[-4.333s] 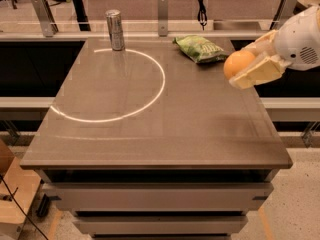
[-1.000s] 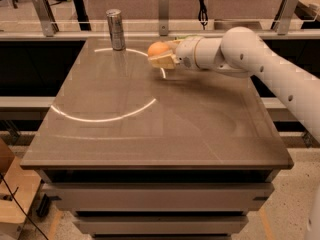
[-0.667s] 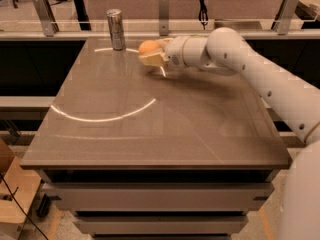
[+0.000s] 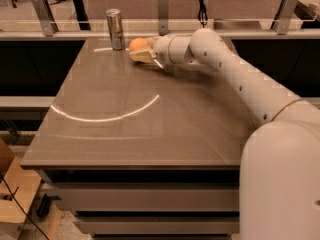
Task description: Move orange near redbull can
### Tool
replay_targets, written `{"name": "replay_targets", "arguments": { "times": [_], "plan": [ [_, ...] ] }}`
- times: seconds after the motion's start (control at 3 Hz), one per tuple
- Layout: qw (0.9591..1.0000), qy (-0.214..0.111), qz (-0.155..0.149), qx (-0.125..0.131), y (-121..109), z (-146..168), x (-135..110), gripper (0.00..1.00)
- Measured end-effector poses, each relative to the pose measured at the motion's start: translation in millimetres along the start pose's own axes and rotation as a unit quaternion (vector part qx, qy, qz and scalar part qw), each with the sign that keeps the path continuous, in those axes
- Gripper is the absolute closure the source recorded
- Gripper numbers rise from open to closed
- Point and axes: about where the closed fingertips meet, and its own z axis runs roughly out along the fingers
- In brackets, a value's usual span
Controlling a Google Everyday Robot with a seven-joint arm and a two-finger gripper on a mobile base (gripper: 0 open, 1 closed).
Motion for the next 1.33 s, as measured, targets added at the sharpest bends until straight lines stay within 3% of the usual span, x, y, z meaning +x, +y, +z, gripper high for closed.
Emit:
{"name": "replay_targets", "arguments": {
  "times": [0.67,1.0,1.33],
  "plan": [
    [0.9997,-0.024,0.009,-0.006,-10.0,38.0,-10.4,0.13],
    [0.9994,-0.028,0.005,-0.017,-3.2,44.1,-18.6,0.00],
    [0.9994,-0.028,0.005,-0.018,-3.1,44.2,-18.6,0.00]
  ]
}}
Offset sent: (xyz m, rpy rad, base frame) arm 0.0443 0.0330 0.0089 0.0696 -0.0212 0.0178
